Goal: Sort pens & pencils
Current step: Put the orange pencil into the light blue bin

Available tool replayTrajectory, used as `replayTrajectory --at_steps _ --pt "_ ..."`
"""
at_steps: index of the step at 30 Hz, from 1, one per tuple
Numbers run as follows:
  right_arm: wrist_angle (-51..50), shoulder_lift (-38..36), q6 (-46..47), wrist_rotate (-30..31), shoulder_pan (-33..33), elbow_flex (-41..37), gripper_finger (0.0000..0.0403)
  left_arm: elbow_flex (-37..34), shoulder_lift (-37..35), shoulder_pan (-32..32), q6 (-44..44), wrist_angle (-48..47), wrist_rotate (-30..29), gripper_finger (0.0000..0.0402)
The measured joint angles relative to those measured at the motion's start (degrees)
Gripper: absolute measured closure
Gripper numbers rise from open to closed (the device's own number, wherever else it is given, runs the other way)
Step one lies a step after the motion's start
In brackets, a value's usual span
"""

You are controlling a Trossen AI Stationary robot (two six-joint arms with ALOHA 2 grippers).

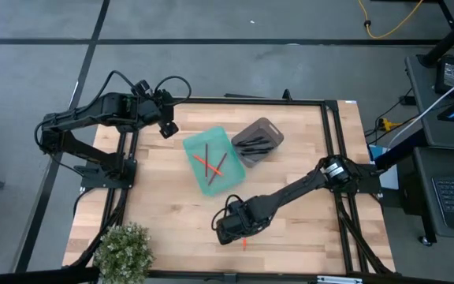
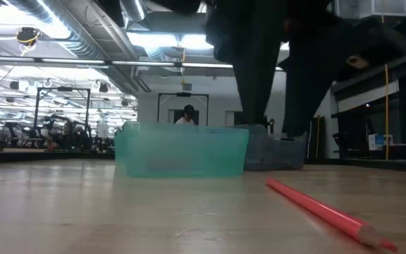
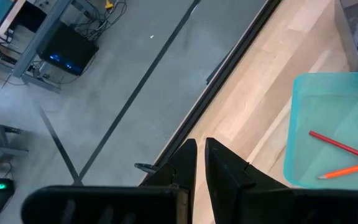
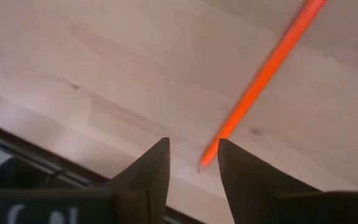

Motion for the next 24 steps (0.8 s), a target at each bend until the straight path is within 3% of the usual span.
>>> replayTrajectory --at_steps 11,24 --pt "-2.3 0.4 5.8 4.9 0.8 -0.3 0.0278 0.0 0.0 0.0 0.0 0.0 0.0 0.0374" --pt "-5.6 2.8 5.9 4.6 -0.1 -0.3 0.0278 0.0 0.0 0.0 0.1 -0.2 1.1 0.0374"
